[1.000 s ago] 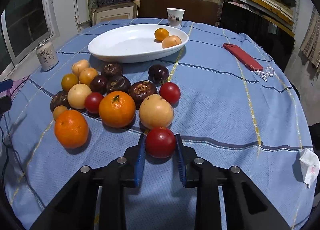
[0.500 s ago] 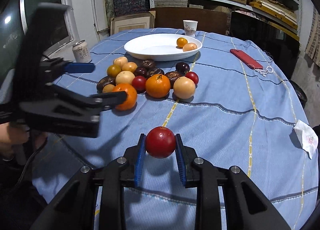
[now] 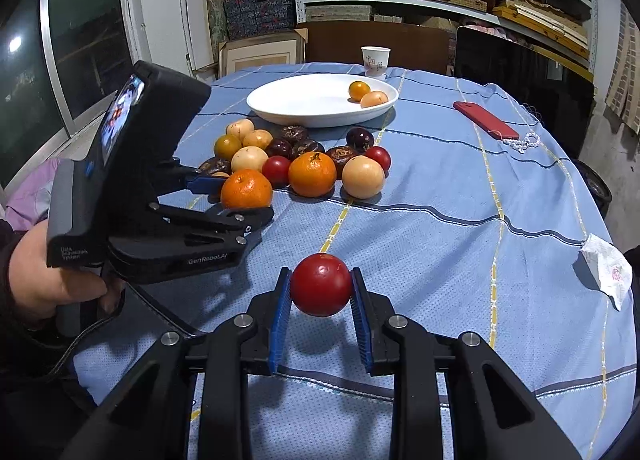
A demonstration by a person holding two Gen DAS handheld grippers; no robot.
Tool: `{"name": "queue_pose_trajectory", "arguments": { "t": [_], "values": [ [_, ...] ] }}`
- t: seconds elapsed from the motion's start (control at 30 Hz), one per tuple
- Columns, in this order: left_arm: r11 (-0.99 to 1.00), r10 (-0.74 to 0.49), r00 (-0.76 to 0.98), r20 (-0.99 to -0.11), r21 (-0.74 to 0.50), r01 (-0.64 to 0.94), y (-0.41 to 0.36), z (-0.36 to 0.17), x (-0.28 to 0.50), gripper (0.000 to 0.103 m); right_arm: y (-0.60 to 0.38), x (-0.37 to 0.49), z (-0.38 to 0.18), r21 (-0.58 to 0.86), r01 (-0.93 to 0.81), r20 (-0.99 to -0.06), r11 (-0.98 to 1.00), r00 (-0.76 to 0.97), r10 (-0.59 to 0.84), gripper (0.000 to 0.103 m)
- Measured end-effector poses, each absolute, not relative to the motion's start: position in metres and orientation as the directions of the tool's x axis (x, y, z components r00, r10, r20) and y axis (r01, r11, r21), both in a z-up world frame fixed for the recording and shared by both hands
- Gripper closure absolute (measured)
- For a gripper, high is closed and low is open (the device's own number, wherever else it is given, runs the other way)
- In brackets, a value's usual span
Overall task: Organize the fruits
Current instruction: 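Grasp the large mandarin with the left tool while the right tool holds the tomato, then lower the mandarin and tomato onto the white plate and open both tools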
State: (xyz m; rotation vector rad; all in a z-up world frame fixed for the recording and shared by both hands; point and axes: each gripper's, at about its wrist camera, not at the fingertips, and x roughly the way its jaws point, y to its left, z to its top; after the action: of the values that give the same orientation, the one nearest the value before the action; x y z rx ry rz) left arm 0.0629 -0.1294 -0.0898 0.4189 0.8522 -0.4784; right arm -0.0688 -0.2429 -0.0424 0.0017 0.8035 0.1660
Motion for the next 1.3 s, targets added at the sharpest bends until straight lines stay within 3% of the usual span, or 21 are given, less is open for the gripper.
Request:
{"name": "queue_pose_trajectory", "arguments": {
  "t": [0.43, 0.67, 0.87, 1.0, 1.3],
  "values": [
    [0.865, -0.358, 0.61, -0.707, -0.005, 0.501, -0.076, -0.033, 0.053, 0.057, -0.253, -0.065, -0.026, 0.081, -0.125, -0.688, 0.989, 0.71, 0.146, 0.074],
    [0.877, -0.352, 0.668, -0.655, 0.018, 0.48, -0.037, 0.03, 0.052, 0.057, -0.281, -0.051, 0.029, 0.088, -0.094, -0.595, 0.992, 0.793, 0.128, 0.074],
    [0.897, -0.319, 0.695, -0.644, 0.032, 0.441, -0.027, 0.067, 0.11, 0.056, -0.288, 0.003, 0.07, 0.079, -0.135, -0.538, 0.988, 0.828, 0.156, 0.074],
    [0.909, -0.283, 0.691, -0.665, 0.045, 0.415, -0.042, 0.053, 0.173, 0.056, -0.27, 0.065, 0.068, 0.012, -0.166, -0.549, 0.986, 0.823, 0.145, 0.074],
    [0.941, -0.237, 0.635, -0.735, -0.012, 0.337, -0.069, -0.014, 0.282, 0.056, -0.235, 0.191, 0.004, -0.026, -0.196, -0.665, 0.98, 0.735, 0.129, 0.074]
  ]
}}
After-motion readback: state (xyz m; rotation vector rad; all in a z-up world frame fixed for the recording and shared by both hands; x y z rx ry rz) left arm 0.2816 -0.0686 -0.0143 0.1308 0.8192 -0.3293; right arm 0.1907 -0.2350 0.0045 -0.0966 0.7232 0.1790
